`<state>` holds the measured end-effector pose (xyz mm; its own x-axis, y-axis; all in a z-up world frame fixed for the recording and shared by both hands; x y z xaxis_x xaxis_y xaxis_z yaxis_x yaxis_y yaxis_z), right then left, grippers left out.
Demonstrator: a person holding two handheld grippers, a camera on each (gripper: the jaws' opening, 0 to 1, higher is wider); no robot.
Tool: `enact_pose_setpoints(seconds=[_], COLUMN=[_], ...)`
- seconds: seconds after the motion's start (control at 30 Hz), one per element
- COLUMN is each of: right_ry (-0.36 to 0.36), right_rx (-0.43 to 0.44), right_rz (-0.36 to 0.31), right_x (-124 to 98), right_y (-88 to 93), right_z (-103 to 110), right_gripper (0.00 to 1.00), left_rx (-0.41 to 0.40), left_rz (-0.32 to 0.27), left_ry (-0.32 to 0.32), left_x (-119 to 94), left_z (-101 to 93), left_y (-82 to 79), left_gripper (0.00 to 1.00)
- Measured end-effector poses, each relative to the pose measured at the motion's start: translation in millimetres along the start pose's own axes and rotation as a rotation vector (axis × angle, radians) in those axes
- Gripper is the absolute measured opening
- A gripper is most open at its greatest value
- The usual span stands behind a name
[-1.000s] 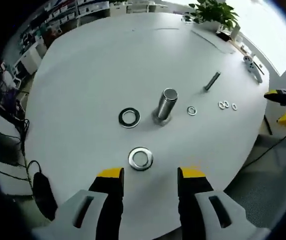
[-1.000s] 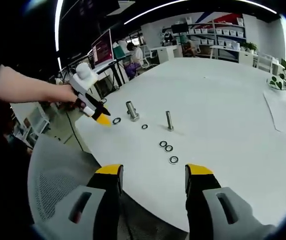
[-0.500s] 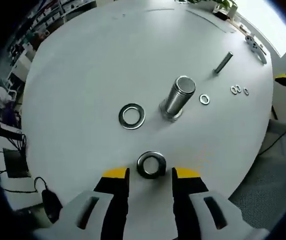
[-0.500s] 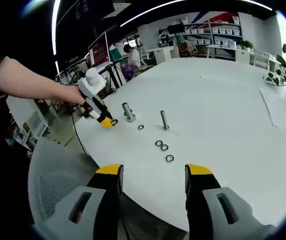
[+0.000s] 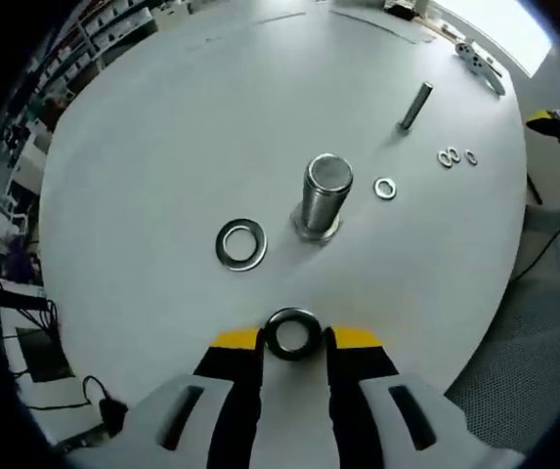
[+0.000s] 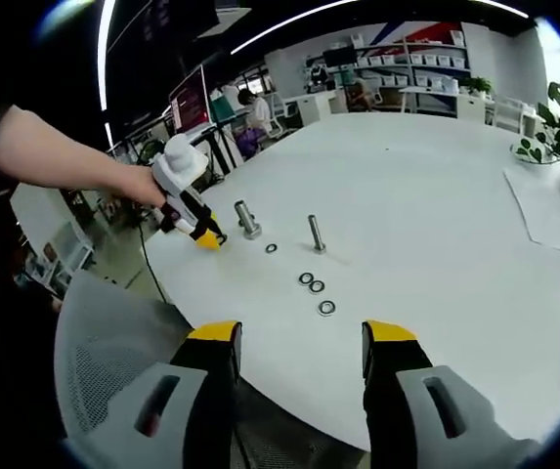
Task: Place the washer onto the threaded stud by aligning its center hole with the stud, sliding it down to the base, and recovering from edge contact or off-axis alignment until the washer reaches the visible bottom stop.
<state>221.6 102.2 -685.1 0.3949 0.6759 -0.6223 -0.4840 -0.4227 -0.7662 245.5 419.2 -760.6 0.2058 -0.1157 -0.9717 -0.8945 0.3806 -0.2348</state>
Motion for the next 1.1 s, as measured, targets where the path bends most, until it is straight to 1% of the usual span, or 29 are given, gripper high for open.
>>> enact_pose_setpoints(seconds=[0.07,0.1,0.23,0.3,0.37,0.5,0.63,0.67,0.73,0.77,0.83,0.97,1.0,1.03,1.1], right_ry=[-0.002,-0.002,-0.005,-0.004,-0.005,-0.009,-0.015,-0.017,-0.02,-0.02,-0.018,-0.015,-0.017,-0.017,-0.016], right_rx=[0.001,0.0,-0.005,0.0,0.005,0.002,0.002,0.0,-0.004,-0.004,0.0,0.004,0.002,0.0,0.0], right_rz=[0.004,0.005,0.004,0.001,-0.003,0.0,0.004,0.004,0.004,0.003,-0.001,-0.006,-0.005,-0.004,-0.004], right_x=[0.6,0.7,0.8,0.8,1.5,3.2,4.8,5.1,5.6,5.7,5.6,5.3,5.0,4.9,4.6], right_y=[1.5,1.8,1.4,0.9,0.5,0.9,1.9,2.0,1.8,1.5,0.6,-0.4,-0.6,-0.5,-0.3], right_z=[0.4,0.6,1.1,0.5,0.2,0.6,2.2,2.4,2.3,1.9,0.8,0.0,0.4,0.5,0.3], right_gripper=[0.52,0.52,0.52,0.52,0.52,0.51,0.51,0.51,0.51,0.51,0.51,0.51,0.51,0.5,0.5], left_rx=[0.023,0.043,0.064,0.055,0.066,0.078,0.099,0.11,0.182,0.207,0.174,0.18,0.177,0.152,0.14], left_rz=[0.016,0.035,0.053,0.053,0.046,0.012,0.006,0.005,0.017,0.016,0.008,0.007,0.007,0.007,0.006], left_ry=[0.004,0.011,0.019,0.014,0.014,0.029,0.032,0.039,0.059,0.058,0.054,0.05,0.045,0.039,0.049], left_x=[0.0,0.3,-0.3,-0.1,0.1,-0.4,-0.2,-0.3,-0.3,-0.2,-0.7,-0.9,-0.8,-0.8,-1.4], left_z=[0.3,0.9,0.5,0.1,0.3,2.4,0.9,1.1,-0.8,-1.5,-1.0,-0.8,0.1,1.9,2.7], left_y=[-0.1,-0.1,-1.1,-0.9,-0.4,2.2,2.0,2.6,4.0,4.4,4.3,3.7,2.5,1.6,0.6], left_gripper=[0.22,0.22,0.22,0.22,0.22,0.22,0.23,0.23,0.26,0.27,0.27,0.26,0.24,0.22,0.21])
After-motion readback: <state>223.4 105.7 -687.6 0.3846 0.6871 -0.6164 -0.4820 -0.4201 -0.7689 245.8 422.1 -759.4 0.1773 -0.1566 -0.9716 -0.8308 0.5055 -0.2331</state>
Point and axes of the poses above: the point that each gripper's makers call its tool centre point, and the gripper's own axes: x roughly forward along the fingers, z roughly to its left, y roughly out of its underside, the point moved 4 cm from there along -x, roughly backward along the fingers, and after that the axes turned 7 degrees about -x, right-handed, at the moved point
